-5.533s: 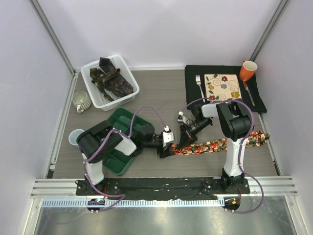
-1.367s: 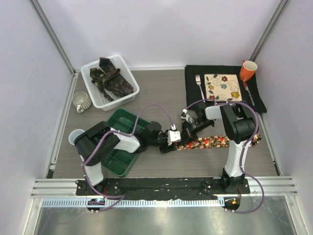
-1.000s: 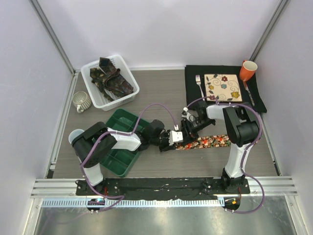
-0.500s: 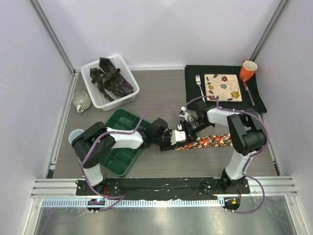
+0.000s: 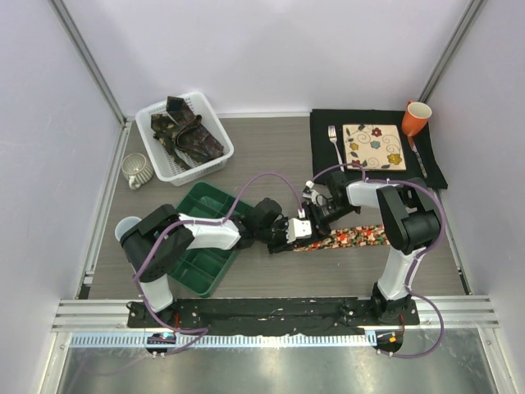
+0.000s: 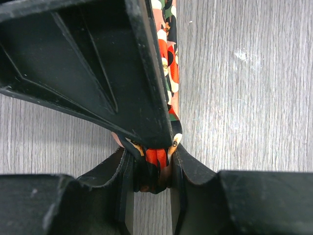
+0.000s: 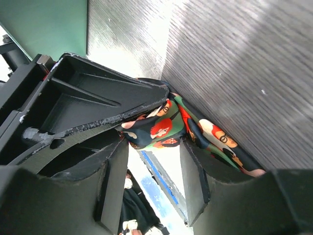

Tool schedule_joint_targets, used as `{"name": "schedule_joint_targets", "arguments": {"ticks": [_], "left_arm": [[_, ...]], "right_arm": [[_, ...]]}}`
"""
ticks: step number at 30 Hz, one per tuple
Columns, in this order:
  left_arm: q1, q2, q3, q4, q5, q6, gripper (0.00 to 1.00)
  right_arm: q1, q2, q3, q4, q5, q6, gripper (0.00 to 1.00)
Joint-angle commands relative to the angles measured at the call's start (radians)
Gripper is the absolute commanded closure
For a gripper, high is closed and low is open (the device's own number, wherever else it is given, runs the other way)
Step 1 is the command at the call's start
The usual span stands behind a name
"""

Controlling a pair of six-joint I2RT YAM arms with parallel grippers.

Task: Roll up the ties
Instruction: Roll the tie at the center of the board.

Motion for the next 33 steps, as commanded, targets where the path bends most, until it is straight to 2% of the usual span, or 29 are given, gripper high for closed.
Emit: {"name": "schedule_joint_targets", "arguments": {"ticks": [1, 12, 13, 17, 18, 19, 23, 26, 28, 33], "left_arm": [[-0.001, 0.026, -0.037, -0.174, -0.042, 0.009, 0.81], [-0.001, 0.047, -0.029, -0.168, -0.034, 0.011, 0.80], [0.001, 0.046, -0.029, -0.168, -0.034, 0.008, 0.80], [-0.001, 0.038, -0.031, -0.168, -0.034, 0.006, 0.76], [0.001, 0.035, -0.032, -0.169, -0.030, 0.005, 0.73], [0.001, 0.029, -0.034, -0.168, -0.028, 0.002, 0.64], [0.016, -0.052, -0.064, -0.068, -0.075, -0.084, 0.42], [0.021, -0.153, -0.075, -0.023, -0.123, -0.132, 0.28], [0.030, -0.245, -0.072, -0.013, -0.135, -0.173, 0.13], [0.031, -0.453, -0.121, 0.046, -0.229, -0.242, 0.08]], "right_arm": [[-0.008, -0.042, 0.037, 0.038, -0.021, 0.008, 0.50], [0.006, -0.028, 0.020, 0.066, -0.021, 0.016, 0.55], [0.009, -0.024, 0.020, 0.067, -0.015, 0.016, 0.58], [0.012, -0.007, 0.008, 0.072, 0.029, 0.016, 0.94], [0.010, -0.001, 0.005, 0.064, 0.037, 0.008, 0.99], [0.010, 0.007, 0.002, 0.058, 0.048, -0.001, 0.99], [0.007, 0.024, 0.002, -0.008, 0.103, -0.072, 0.99], [-0.011, 0.037, 0.002, -0.034, 0.137, -0.086, 0.99], [-0.016, 0.048, 0.009, -0.046, 0.155, -0.087, 0.99], [-0.017, 0.082, 0.037, -0.064, 0.183, -0.089, 0.99]]}}
